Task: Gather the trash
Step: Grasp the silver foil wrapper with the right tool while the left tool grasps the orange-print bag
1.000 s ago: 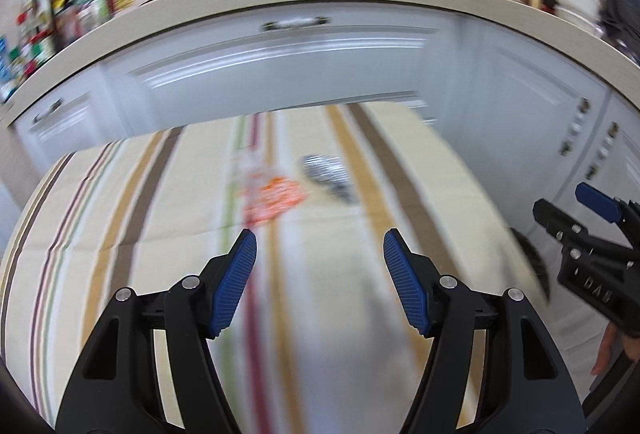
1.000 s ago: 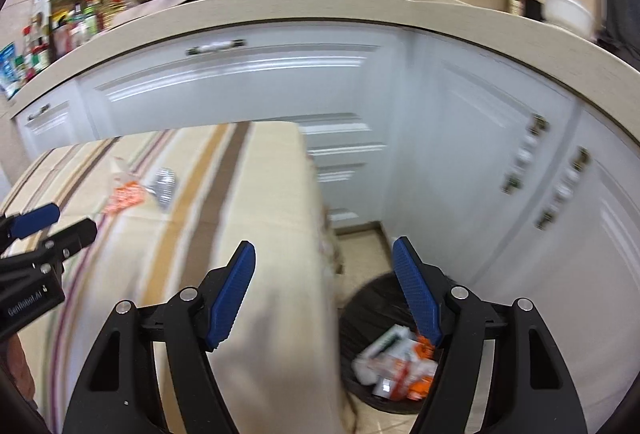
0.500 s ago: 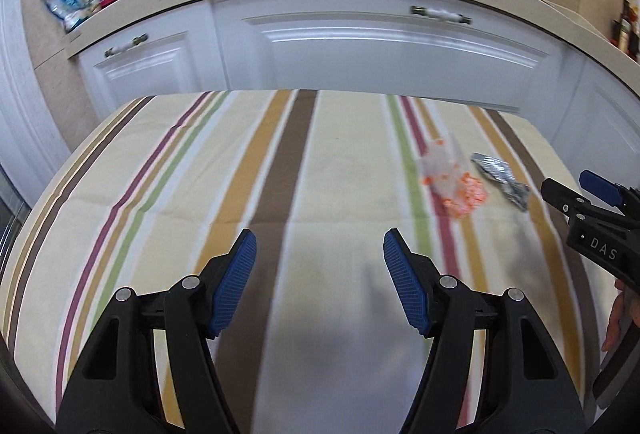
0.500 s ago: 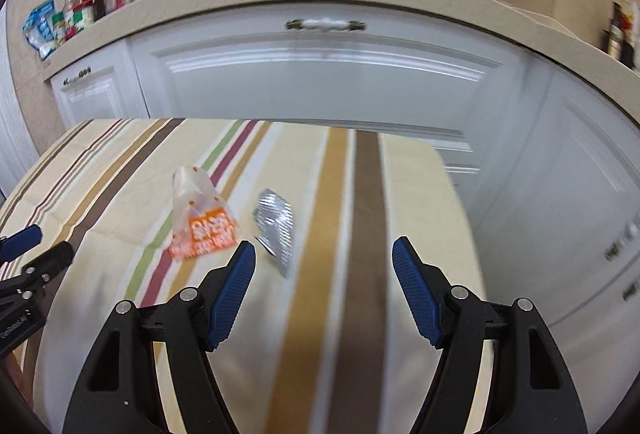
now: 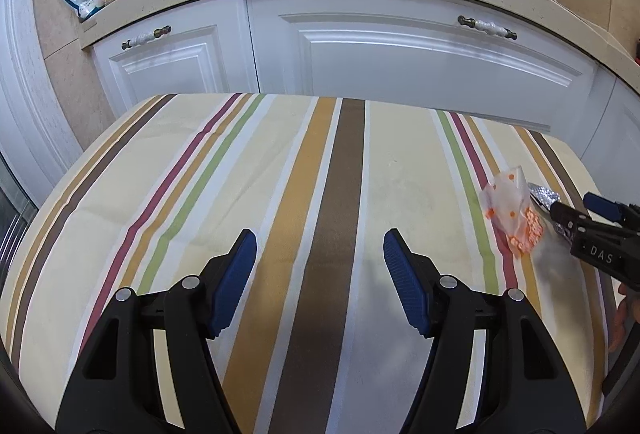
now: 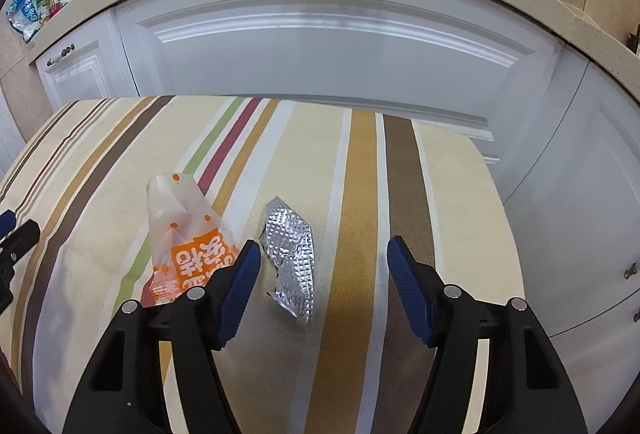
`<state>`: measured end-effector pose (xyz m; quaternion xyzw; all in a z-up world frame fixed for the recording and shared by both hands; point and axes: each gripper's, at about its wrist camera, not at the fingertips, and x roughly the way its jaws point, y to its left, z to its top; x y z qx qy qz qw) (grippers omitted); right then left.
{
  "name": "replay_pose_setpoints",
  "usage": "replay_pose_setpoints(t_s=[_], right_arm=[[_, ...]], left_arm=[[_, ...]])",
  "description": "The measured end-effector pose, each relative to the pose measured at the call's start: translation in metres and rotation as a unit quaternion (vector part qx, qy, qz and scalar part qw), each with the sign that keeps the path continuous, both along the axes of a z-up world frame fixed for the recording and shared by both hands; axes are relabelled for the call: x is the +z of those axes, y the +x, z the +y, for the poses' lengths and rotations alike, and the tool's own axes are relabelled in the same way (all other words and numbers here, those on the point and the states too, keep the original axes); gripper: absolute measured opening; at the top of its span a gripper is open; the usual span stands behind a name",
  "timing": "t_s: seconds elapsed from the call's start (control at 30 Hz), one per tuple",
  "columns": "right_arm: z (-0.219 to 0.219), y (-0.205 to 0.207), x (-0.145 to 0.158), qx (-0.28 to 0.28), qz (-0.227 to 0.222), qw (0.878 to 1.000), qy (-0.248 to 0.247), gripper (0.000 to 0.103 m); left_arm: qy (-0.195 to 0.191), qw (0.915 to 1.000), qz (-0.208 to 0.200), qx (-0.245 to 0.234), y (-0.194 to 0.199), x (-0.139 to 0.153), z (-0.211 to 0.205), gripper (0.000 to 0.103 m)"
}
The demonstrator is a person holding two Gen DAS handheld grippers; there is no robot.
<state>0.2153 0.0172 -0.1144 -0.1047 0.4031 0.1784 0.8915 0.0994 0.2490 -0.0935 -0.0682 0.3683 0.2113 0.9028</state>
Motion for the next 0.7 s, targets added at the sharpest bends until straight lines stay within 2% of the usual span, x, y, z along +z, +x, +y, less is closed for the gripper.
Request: replay_pose_setpoints(t_s=[0.1,0.27,0.37,0.47,0.7], right_arm=[[0.001,0.004,-0.007,0.003,0.019,1.0,-0.001,0.052],[-0.003,0.004,-0.008,0.01,0.027,0.999,0.019,0.027],[-0.011,0.002,-0.008,0.004,0.024,0.999,0.023,0.026],[-0.025,0.0,-0.006,-0.007,0.019,0.999,0.032,0.026],[-0.057,-0.006,-0.002,-0.026,0.005,0.999,0.04,0.026]], left_arm=[[-0.004,1.0,-0.002,-0.003,0.004,0.001,-0.002,0.064],[-0.017,0.9997,-0.002,-0.019,0.013,0.002,-0.019,0.064],[-0.019,0.9992,-0.003,-0.035,0.019,0.003,-0.035,0.065],[-0.022,0.9984,-0.003,-0.052,0.028,0.003,-0.053,0.069],[-0.031,0.9959,0.004,-0.085,0.056,-0.003,-0.086,0.069]])
